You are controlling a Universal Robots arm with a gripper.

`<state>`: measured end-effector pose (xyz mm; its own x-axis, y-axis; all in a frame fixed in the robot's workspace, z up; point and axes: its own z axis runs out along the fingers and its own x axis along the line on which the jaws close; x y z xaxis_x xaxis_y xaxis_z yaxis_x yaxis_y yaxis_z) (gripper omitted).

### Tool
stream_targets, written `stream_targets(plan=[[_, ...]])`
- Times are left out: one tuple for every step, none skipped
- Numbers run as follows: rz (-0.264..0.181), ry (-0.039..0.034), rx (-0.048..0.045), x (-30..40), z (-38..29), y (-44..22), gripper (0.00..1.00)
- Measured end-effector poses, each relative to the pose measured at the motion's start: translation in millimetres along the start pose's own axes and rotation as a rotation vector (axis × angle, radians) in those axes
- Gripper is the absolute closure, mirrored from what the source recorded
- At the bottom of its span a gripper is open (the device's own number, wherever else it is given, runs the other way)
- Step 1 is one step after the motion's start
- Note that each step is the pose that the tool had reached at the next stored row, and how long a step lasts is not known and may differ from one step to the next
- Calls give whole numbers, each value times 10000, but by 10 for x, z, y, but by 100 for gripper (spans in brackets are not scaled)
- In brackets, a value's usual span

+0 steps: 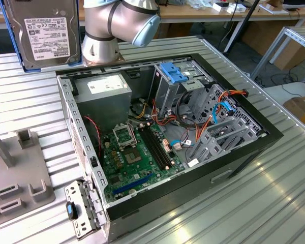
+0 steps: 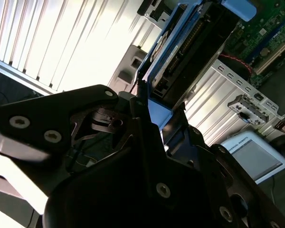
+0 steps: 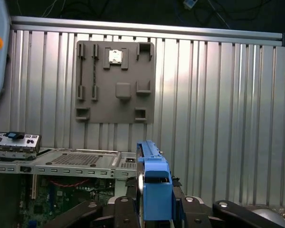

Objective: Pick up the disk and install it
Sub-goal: 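Pick up the disk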

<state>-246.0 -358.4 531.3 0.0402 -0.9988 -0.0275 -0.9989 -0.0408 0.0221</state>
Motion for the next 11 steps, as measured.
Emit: stream_targets(plan=[[-1,0,0,9,0,-11,64],[2,0,0,9,0,-11,64],[-1,0,0,9,0,-21,64],[0,0,0,10,-1,-56,64],[0,0,-1,12,-2,-88,64],[1,0,0,13,-2,-131,64],[0,-1,1,17,-3,-200,64],[0,0,0,18,-4,-245,64],[0,1,-2,20,-4,-262,64],[1,0,0,32,-4,-276,64],[0,-1,0,64,-4,-293,64]])
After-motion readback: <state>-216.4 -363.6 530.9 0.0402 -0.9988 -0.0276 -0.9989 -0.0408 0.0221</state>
